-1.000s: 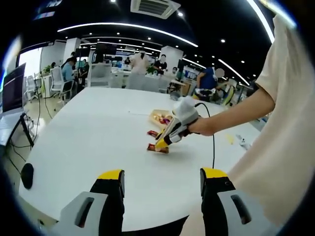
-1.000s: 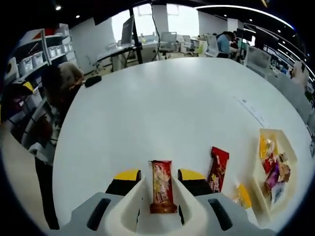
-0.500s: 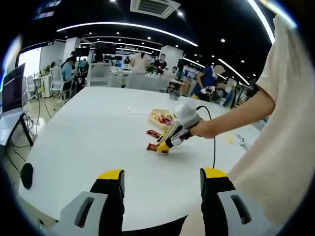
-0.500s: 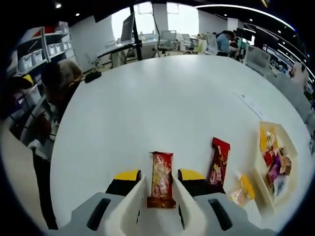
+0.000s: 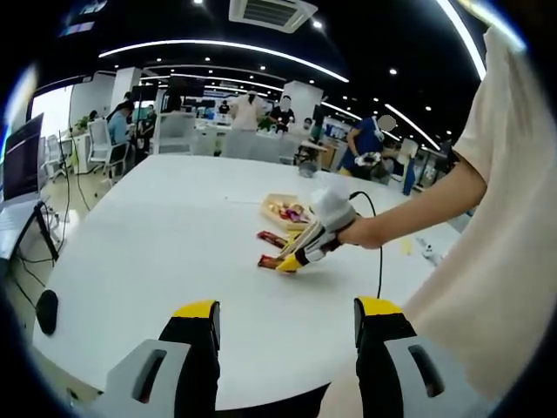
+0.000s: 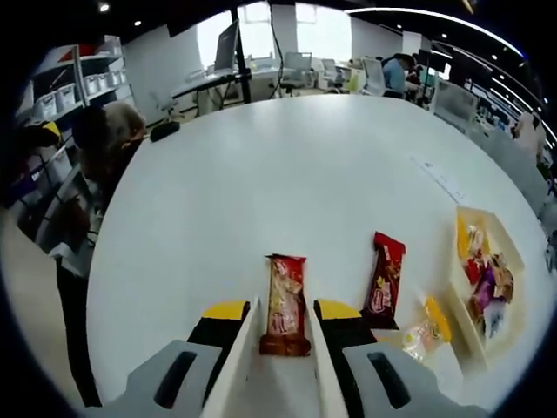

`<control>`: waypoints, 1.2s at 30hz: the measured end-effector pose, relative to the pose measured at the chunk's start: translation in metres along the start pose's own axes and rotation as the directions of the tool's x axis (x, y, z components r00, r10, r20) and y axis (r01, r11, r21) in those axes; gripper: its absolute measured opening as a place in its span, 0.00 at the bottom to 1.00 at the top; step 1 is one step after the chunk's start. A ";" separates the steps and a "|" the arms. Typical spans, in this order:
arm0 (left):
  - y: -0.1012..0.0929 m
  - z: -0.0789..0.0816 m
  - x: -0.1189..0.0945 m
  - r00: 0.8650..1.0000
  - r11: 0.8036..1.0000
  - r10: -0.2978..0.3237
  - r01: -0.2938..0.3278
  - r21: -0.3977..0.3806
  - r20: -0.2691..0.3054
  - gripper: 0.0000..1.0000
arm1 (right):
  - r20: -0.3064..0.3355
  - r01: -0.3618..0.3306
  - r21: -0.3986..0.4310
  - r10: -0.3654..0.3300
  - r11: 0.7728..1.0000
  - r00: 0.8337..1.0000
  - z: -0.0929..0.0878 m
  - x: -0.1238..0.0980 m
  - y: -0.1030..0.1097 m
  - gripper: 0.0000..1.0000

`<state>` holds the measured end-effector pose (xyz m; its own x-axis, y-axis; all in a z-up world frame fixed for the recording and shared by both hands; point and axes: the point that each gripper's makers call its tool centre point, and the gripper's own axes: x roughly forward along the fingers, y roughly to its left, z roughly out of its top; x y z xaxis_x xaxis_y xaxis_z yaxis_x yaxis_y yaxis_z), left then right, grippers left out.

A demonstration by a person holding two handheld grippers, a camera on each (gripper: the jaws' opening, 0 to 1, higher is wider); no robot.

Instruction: Place the target food into the container with the food tongs after gripping and lifting it, then release it inside without dropping or visibly crushing the food.

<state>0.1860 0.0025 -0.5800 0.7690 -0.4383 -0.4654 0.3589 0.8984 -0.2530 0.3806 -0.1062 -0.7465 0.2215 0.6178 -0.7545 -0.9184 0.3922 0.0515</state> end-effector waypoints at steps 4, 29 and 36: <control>-0.001 0.000 0.000 1.000 1.000 -0.001 0.001 0.000 0.001 0.62 | -0.004 0.004 -0.010 -0.004 1.000 1.000 0.000 0.000 0.001 0.28; -0.001 -0.002 -0.002 1.000 1.000 0.001 -0.001 0.002 0.001 0.62 | -0.039 0.035 0.031 -0.034 0.999 0.999 0.000 -0.001 -0.003 0.23; 0.000 0.000 -0.001 1.000 1.000 0.000 0.000 0.002 0.003 0.62 | -0.006 0.036 0.036 -0.036 0.999 0.999 0.015 -0.007 -0.005 0.23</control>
<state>0.1854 0.0031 -0.5802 0.7707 -0.4378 -0.4630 0.3598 0.8987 -0.2508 0.3886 -0.1020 -0.7318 0.2525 0.5992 -0.7597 -0.8975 0.4384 0.0475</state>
